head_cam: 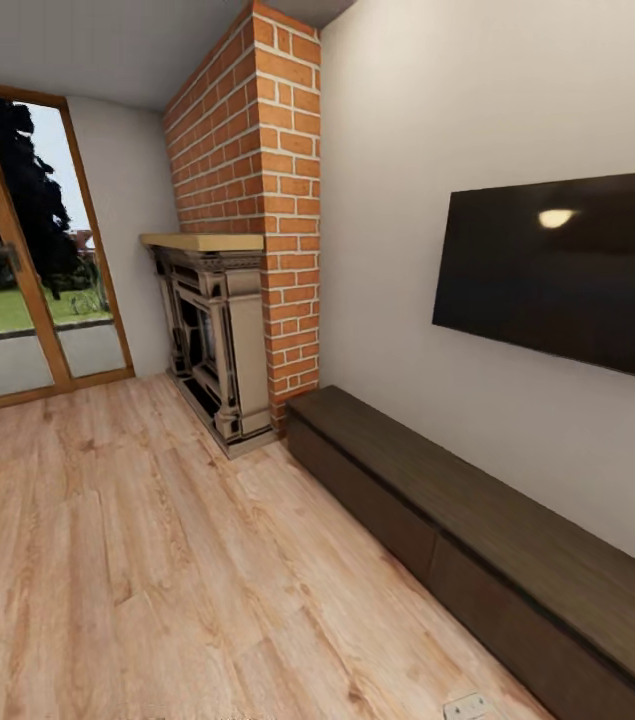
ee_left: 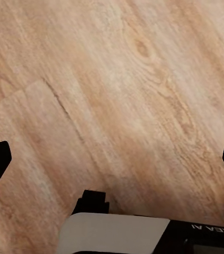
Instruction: Turn on the radio receiver that's on the table in the living room.
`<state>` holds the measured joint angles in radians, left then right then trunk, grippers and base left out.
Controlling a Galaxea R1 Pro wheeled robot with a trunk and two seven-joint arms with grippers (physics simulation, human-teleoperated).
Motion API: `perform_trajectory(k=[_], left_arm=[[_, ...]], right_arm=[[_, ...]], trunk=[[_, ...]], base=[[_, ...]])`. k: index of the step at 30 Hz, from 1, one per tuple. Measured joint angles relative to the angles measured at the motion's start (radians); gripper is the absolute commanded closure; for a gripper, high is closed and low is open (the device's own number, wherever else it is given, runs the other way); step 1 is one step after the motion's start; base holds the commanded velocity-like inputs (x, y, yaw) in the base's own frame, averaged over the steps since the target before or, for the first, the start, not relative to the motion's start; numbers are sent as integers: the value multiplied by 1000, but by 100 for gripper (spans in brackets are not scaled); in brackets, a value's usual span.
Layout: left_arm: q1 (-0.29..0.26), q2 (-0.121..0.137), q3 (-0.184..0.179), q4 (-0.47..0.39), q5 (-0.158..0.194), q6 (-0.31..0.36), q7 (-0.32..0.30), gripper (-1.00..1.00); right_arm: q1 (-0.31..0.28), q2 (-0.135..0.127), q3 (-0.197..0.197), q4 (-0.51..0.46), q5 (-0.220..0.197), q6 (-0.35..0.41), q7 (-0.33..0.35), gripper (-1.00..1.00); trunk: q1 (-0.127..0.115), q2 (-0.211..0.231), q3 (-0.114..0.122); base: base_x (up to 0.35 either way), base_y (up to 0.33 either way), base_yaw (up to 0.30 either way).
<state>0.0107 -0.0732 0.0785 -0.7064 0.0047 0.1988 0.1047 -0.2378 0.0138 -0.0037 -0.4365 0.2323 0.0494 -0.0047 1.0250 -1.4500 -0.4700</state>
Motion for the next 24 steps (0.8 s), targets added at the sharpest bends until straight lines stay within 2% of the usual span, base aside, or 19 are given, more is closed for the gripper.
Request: perform_trajectory(k=[12,23,24], left_arm=[[0,-6,0,7,1,4,-4,-100],[0,7,4,6,0,-7,-7,-100],[0,7,9,10,-1,-30,-5,-100]], right_arm=[[0,0,-8,0,-15,-3,8,-100],[4,-15,-10,14,-28,-3,10,-100],[6,-14,-9,16,-29,-1,10,-100]], trunk=[[0,0,0],[0,0,3],[0,0,3]], base=[[0,0,298],[0,0,298],[0,0,298]])
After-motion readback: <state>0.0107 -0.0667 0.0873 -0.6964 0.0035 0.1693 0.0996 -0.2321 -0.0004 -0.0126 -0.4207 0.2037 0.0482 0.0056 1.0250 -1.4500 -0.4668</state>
